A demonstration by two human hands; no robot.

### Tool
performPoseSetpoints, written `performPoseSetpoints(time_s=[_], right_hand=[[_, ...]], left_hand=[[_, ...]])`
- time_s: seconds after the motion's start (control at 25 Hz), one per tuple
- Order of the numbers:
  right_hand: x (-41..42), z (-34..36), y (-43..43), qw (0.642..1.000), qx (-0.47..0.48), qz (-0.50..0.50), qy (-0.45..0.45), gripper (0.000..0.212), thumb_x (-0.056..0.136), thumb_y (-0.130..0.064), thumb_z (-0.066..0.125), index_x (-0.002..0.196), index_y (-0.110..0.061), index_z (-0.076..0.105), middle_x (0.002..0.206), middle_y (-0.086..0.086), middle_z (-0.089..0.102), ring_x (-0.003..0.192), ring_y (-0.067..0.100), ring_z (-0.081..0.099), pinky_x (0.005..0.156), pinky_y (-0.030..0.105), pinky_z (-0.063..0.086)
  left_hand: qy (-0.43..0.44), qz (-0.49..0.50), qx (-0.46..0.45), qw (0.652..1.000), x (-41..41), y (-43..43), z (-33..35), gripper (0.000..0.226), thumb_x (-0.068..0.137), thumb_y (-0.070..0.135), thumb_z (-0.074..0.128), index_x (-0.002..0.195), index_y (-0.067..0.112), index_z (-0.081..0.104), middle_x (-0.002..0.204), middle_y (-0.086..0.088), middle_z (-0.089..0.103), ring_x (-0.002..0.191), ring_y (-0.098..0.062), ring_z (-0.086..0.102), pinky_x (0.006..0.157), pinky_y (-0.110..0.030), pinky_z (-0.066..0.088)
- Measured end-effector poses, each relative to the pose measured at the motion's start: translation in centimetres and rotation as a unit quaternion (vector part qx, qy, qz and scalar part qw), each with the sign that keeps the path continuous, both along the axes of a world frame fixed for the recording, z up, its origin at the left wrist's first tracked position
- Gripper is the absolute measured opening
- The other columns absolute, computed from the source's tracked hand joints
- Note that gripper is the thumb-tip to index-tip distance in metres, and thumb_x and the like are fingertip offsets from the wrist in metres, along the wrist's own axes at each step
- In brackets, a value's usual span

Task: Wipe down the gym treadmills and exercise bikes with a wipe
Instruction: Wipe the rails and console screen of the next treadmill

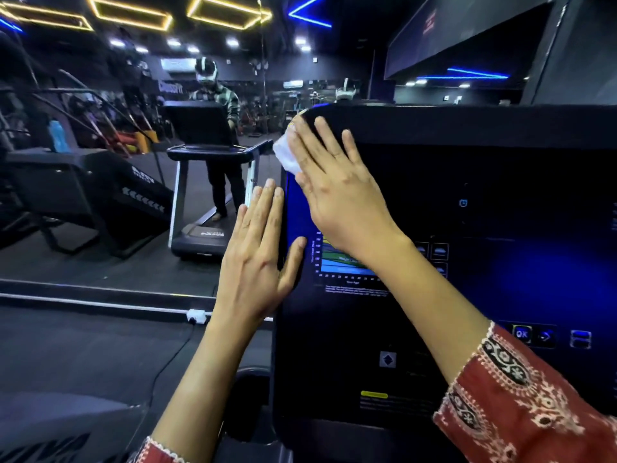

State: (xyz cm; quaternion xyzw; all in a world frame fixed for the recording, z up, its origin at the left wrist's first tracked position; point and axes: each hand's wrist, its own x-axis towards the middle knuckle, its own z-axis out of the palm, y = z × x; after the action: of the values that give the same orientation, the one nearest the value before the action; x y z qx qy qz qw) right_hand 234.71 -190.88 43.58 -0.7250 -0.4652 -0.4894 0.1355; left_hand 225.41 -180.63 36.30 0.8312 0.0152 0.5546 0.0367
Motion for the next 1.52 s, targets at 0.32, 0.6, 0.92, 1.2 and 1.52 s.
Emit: performPoseSetpoints(time_s=[0.32, 0.6, 0.92, 1.2, 1.52], right_hand=[[0.7, -0.1, -2.5, 0.998, 0.000, -0.059, -0.025, 0.046, 0.099, -0.020, 0.036, 0.142, -0.006, 0.043, 0.149, 0.007, 0.041, 0.141, 0.029, 0.032, 0.114, 0.052, 0.008], [-2.0, -7.2, -6.7, 0.991, -0.119, 0.042, -0.038, 0.048, 0.098, -0.018, 0.038, 0.145, -0.007, 0.040, 0.153, 0.005, 0.034, 0.142, 0.026, 0.030, 0.114, 0.053, 0.022], [2.6, 0.7, -6.6, 0.997, 0.019, -0.078, -0.012, 0.045, 0.099, -0.016, 0.039, 0.143, -0.006, 0.043, 0.150, 0.007, 0.039, 0.141, 0.030, 0.032, 0.113, 0.055, 0.010], [-0.3, -6.0, -9.4, 0.998, -0.011, -0.061, 0.003, 0.047, 0.100, -0.017, 0.033, 0.145, -0.006, 0.039, 0.153, 0.007, 0.035, 0.143, 0.027, 0.028, 0.115, 0.052, 0.014], [1.6, -5.4, -13.1, 0.968, 0.183, -0.103, 0.138, 0.049, 0.101, -0.013, 0.031, 0.148, -0.001, 0.026, 0.156, 0.016, 0.022, 0.145, 0.035, 0.016, 0.118, 0.045, 0.006]], left_hand=[[0.000, -0.019, -0.007, 1.000, -0.9, -0.1, -2.1, 0.055, 0.096, 0.027, 0.040, 0.139, -0.008, 0.037, 0.148, -0.021, 0.033, 0.139, -0.031, 0.028, 0.115, -0.043, 0.023], [0.017, -0.032, -0.003, 0.999, -1.3, -0.2, -3.2, 0.057, 0.096, 0.027, 0.042, 0.141, -0.006, 0.031, 0.150, -0.018, 0.029, 0.141, -0.030, 0.027, 0.115, -0.045, 0.023], [0.017, -0.066, 0.015, 0.998, 0.1, -2.2, -1.1, 0.055, 0.095, 0.024, 0.045, 0.141, -0.005, 0.036, 0.150, -0.019, 0.030, 0.142, -0.029, 0.024, 0.117, -0.040, 0.020], [0.004, -0.054, 0.018, 0.998, 1.2, -3.8, -0.7, 0.054, 0.095, 0.026, 0.044, 0.139, -0.006, 0.040, 0.149, -0.021, 0.032, 0.140, -0.030, 0.026, 0.117, -0.036, 0.014], [0.018, -0.078, 0.053, 0.995, 2.6, -6.0, 0.0, 0.056, 0.094, 0.027, 0.046, 0.139, -0.005, 0.041, 0.149, -0.021, 0.032, 0.140, -0.030, 0.027, 0.117, -0.036, 0.017]])
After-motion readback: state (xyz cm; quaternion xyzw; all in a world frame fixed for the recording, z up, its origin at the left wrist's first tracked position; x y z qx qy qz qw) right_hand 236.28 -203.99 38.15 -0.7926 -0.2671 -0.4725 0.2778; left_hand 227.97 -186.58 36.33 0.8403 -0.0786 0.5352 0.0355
